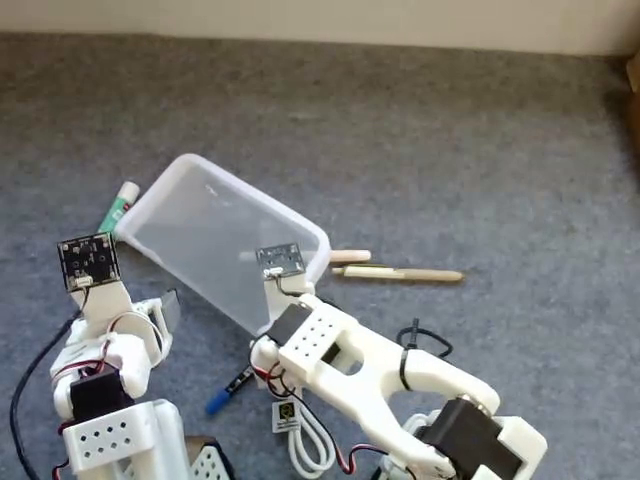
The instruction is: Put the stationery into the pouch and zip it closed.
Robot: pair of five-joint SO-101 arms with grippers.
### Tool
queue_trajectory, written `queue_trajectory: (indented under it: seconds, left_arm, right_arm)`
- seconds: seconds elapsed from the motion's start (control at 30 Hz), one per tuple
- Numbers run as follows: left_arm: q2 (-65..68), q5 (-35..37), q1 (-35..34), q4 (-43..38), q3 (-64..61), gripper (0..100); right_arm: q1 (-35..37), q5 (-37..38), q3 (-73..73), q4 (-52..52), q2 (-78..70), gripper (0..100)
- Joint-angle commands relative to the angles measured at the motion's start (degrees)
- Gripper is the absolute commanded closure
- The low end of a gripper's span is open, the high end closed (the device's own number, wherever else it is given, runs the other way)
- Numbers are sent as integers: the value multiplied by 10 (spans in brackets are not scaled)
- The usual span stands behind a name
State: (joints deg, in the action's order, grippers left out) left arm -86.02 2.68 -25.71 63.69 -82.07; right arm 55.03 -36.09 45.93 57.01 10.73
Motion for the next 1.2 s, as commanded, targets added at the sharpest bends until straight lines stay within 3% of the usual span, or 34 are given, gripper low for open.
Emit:
queue_trajectory:
  seconds: [0.0, 0.13, 0.3, 0.5, 0.9, 1.17]
  left_arm:
    - [-7, -4, -2, -9, 4, 726]
    - [-7, -4, -2, -9, 4, 726]
    - [-7, -5, -2, -9, 4, 726]
    - [-7, -5, -2, -9, 4, 726]
    - [-8, -5, -2, -8, 4, 723]
    - [-8, -5, -1, -8, 7, 723]
  right_arm:
    - [-9, -4, -23, -9, 5, 926]
    - [-9, 25, -22, -8, 10, 974]
    - [-9, 117, -22, -4, 11, 976]
    - [-8, 167, -28, 51, 13, 976]
    - [-13, 171, -1, 51, 225, 995]
    - [-58, 171, 100, -65, 350, 995]
